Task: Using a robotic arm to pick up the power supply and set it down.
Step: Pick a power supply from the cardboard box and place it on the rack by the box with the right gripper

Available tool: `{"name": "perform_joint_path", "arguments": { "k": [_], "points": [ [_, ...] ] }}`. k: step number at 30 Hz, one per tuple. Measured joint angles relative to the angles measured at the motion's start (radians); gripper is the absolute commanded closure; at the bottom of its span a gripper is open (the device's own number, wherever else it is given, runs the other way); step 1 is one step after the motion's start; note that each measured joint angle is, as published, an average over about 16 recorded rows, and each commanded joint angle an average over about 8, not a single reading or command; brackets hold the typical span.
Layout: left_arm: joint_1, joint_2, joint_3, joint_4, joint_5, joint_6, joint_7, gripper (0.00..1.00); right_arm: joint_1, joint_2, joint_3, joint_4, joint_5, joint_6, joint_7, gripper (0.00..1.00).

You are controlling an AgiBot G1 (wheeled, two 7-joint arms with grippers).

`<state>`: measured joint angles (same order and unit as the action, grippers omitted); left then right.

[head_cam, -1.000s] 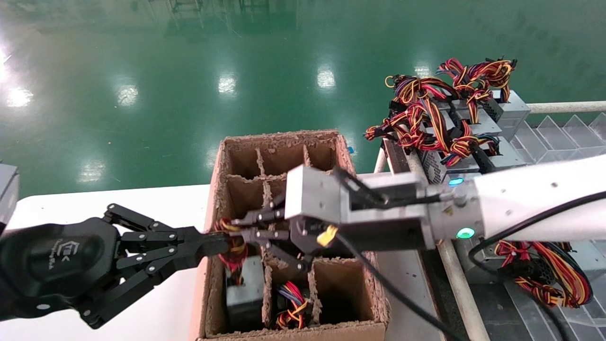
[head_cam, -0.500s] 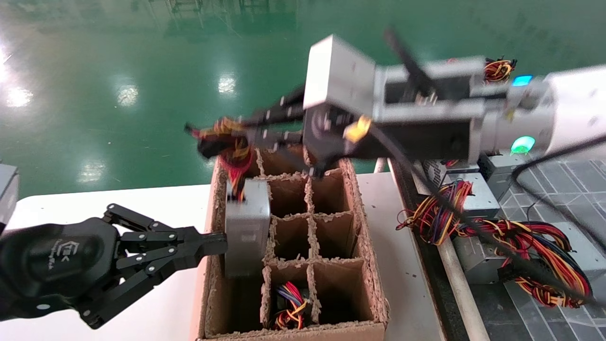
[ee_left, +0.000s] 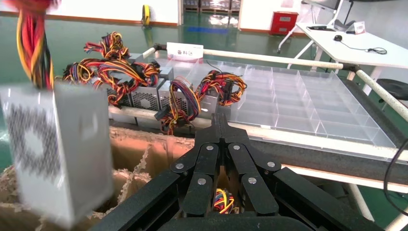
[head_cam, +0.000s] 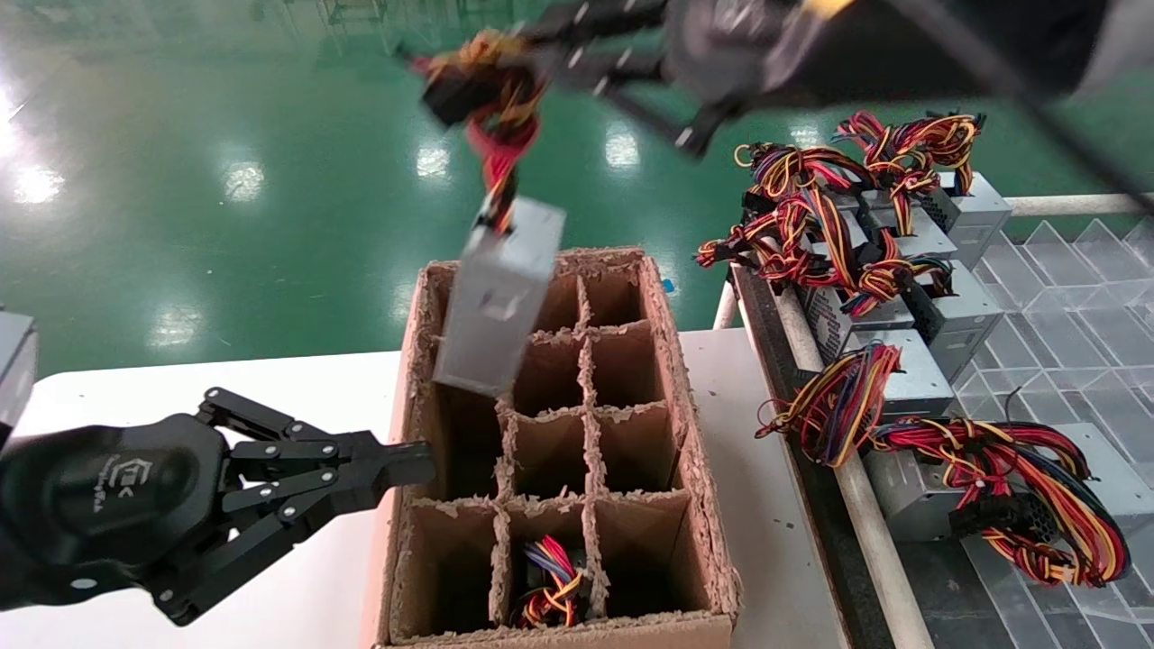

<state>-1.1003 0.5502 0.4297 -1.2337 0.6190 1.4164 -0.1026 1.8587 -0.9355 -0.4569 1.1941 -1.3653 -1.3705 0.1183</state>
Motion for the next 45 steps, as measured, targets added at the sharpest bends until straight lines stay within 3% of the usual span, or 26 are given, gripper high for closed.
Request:
{"name": "perform_joint_path", "arguments": {
  "k": [14, 24, 35, 45],
  "points": [
    [0.000, 0.000, 0.000, 0.000, 0.000, 0.000, 0.000, 1.00, 0.229, 0.118, -0.011, -0.074, -0.139, -0.093, -0.044, 1.00],
    [0.000, 0.000, 0.000, 0.000, 0.000, 0.000, 0.000, 1.00, 0.326, 0.251, 0.001, -0.121, -0.238, -0.107, -0.020, 1.00],
    [0.000, 0.000, 0.000, 0.000, 0.000, 0.000, 0.000, 1.00, 0.333, 0.368, 0.005, -0.251, -0.345, -0.049, -0.019, 1.00],
    [0.000, 0.000, 0.000, 0.000, 0.000, 0.000, 0.000, 1.00, 0.268, 0.384, -0.005, -0.444, -0.389, 0.038, -0.096, 1.00]
  ]
}}
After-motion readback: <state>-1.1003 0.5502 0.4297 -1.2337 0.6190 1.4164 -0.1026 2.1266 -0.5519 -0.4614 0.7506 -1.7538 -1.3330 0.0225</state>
